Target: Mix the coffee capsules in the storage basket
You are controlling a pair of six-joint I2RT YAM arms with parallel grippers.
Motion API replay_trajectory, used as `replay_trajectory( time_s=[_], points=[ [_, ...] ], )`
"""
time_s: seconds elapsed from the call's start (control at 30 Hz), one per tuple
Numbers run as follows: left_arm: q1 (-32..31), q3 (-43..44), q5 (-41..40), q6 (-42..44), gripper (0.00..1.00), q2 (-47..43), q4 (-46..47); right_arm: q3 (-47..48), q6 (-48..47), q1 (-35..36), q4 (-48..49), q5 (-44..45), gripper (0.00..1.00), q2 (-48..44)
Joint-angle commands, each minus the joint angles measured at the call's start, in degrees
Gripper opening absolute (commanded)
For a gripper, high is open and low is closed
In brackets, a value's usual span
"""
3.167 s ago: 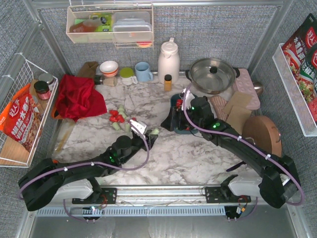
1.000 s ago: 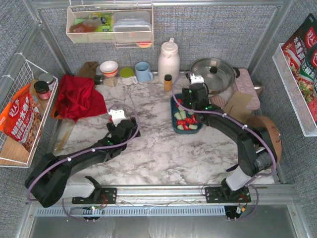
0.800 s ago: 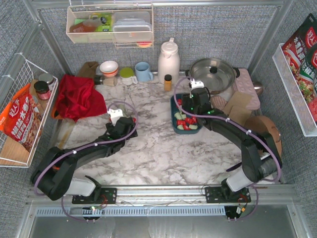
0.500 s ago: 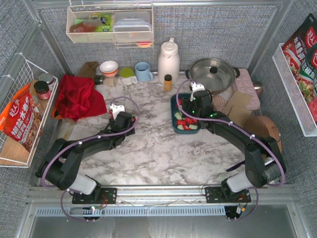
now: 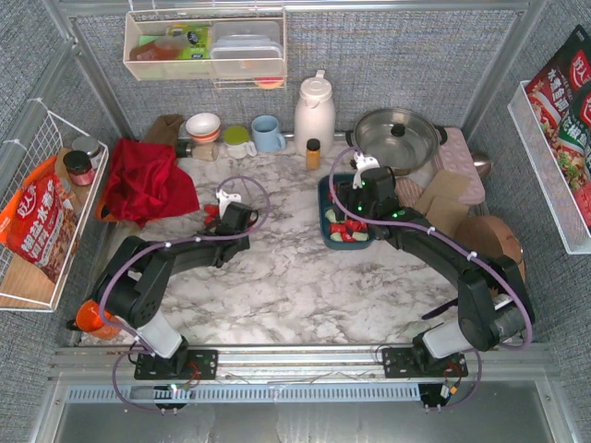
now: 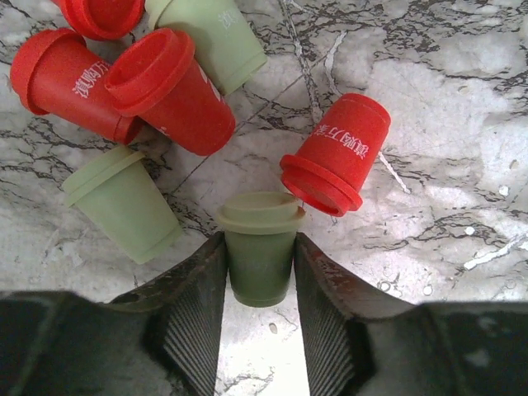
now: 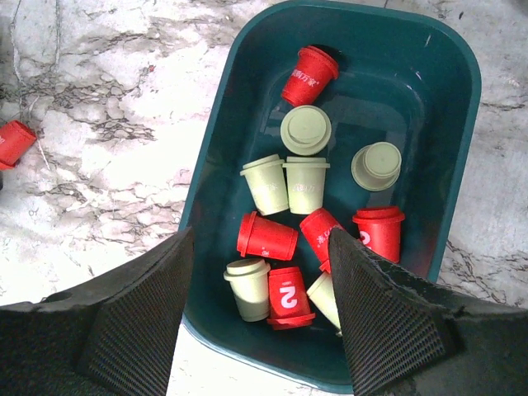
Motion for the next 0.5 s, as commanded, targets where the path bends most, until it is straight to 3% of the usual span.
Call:
replay_trajectory(
  time_s=[0.0, 0.2, 0.47],
  points=[
    [0.1, 0.6, 0.3, 0.9, 0.42, 1.2, -0.9, 0.5, 0.1, 0.0, 0.1, -0.8, 0.70, 0.0],
    [-0.4, -2.4, 1.4, 2.5, 0.27, -3.7, 1.3, 1.0, 1.0, 0.1, -1.3, -1.7, 0.70, -1.3],
    [-8.5, -16.7, 7.3, 13.3, 0.27, -25.8, 21.1, 0.7, 3.7, 0.3, -2.2, -5.5, 0.70, -4.9]
  ],
)
